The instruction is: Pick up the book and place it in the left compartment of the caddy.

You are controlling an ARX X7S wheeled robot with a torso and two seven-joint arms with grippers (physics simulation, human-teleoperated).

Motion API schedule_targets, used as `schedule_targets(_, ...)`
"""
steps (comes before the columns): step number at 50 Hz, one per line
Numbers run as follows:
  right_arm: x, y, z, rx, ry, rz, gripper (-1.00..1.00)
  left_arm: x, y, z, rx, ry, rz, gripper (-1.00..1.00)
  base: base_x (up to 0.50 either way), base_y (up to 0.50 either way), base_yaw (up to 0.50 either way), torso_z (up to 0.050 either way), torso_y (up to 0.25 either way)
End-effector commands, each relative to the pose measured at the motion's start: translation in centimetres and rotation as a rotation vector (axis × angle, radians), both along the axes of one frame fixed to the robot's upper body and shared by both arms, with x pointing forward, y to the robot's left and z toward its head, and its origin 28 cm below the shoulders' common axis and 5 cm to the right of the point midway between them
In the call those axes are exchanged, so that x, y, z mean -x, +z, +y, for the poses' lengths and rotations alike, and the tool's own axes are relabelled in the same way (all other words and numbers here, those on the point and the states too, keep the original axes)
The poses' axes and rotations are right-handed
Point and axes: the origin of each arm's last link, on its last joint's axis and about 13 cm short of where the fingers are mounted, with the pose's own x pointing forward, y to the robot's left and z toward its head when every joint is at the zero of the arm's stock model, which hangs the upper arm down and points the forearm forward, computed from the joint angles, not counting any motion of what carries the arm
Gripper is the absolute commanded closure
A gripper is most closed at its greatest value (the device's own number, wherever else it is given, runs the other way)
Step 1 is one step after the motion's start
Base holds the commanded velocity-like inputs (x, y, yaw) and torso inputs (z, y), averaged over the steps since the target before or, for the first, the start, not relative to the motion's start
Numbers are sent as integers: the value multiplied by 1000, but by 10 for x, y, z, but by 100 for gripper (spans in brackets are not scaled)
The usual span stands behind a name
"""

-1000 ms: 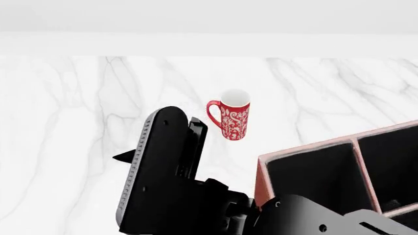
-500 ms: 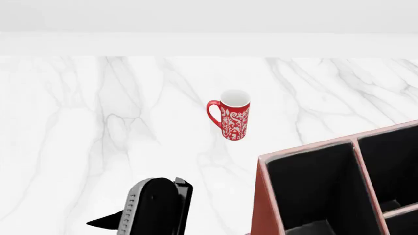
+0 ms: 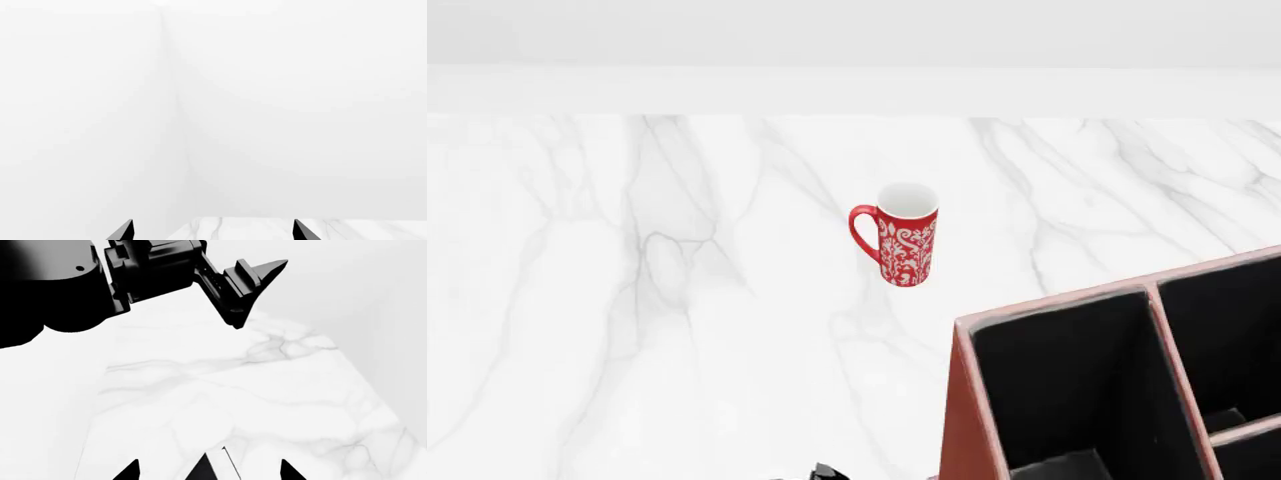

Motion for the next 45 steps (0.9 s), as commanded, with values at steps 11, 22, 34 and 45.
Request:
schedule_targets(11, 6, -2, -14, -13, -67, -28, -100, 1, 1, 2, -4, -17, 0, -100, 0, 0, 0, 0, 0)
schedule_targets(22, -3, -19, -20, -29, -134, 18, -100, 0, 1, 1, -6, -19, 4, -100, 0, 0, 0, 0, 0)
schedule_targets(34, -12, -36, -19, -38, -163, 57, -100, 0, 1, 0, -7, -20, 8, -100, 0, 0, 0, 0, 0)
schedule_targets(45, -14, -40, -20, -44, -179, 69, -100, 0, 1, 1, -8, -18, 6, -100, 0, 0, 0, 0, 0)
